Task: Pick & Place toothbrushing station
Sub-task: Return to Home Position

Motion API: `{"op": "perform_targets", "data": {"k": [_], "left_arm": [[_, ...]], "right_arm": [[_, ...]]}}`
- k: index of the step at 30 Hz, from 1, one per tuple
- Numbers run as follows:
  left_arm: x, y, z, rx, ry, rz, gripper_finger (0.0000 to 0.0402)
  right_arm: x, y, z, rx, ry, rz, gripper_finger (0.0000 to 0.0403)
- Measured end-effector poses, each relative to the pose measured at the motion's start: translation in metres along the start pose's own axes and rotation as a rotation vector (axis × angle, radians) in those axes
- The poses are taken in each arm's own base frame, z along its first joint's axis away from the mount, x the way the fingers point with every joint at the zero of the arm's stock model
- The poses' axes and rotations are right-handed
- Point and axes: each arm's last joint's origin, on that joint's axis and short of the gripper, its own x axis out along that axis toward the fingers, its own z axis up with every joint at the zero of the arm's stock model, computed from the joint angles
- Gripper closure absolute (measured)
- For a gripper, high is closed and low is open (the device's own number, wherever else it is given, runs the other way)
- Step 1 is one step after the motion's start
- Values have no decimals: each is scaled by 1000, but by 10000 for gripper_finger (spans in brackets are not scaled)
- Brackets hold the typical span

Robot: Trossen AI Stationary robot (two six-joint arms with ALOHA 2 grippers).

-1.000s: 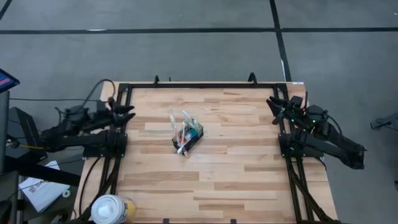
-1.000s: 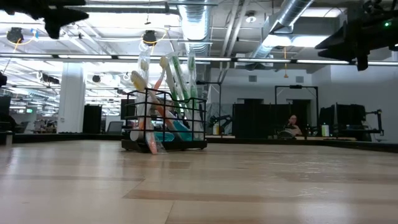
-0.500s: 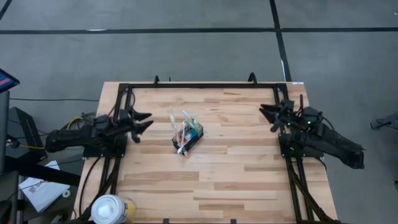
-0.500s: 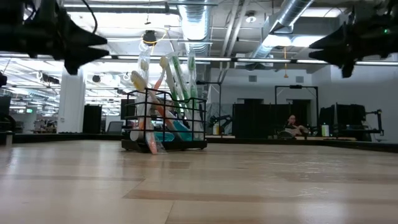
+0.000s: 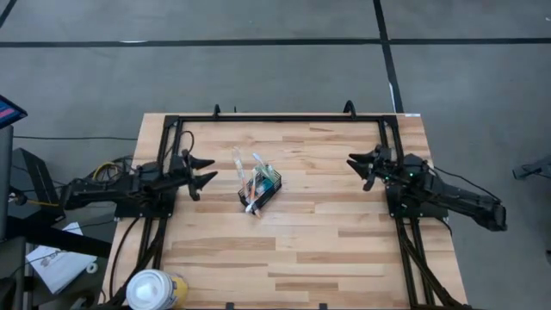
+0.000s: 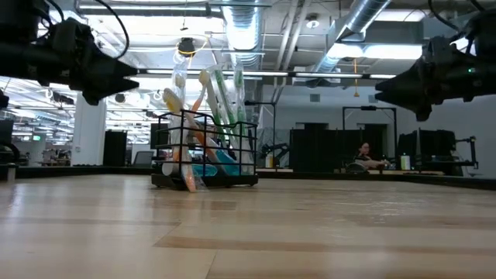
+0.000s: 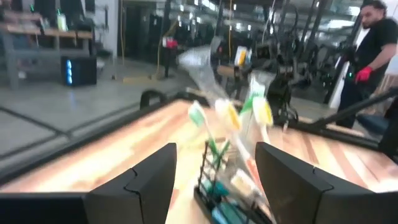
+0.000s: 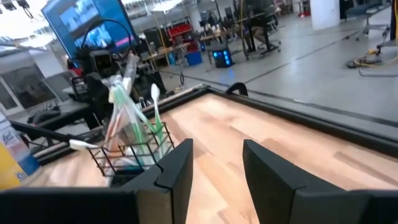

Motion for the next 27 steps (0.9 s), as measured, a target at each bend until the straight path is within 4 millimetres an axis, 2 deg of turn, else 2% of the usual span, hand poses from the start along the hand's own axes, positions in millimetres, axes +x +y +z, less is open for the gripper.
{"op": "perform_targets", "data": {"k": [6, 10, 27], "left_arm": [[5, -1, -7, -64, 79, 12, 188], [6, -2, -4, -92, 47, -12, 185], [8, -3, -7, -86, 89, -29, 187]], "right_arm": [[2, 0, -2, 40, 29, -4, 272], [2, 1, -3, 48, 32, 7, 272], [2, 1, -3, 14, 33, 8, 272]]}}
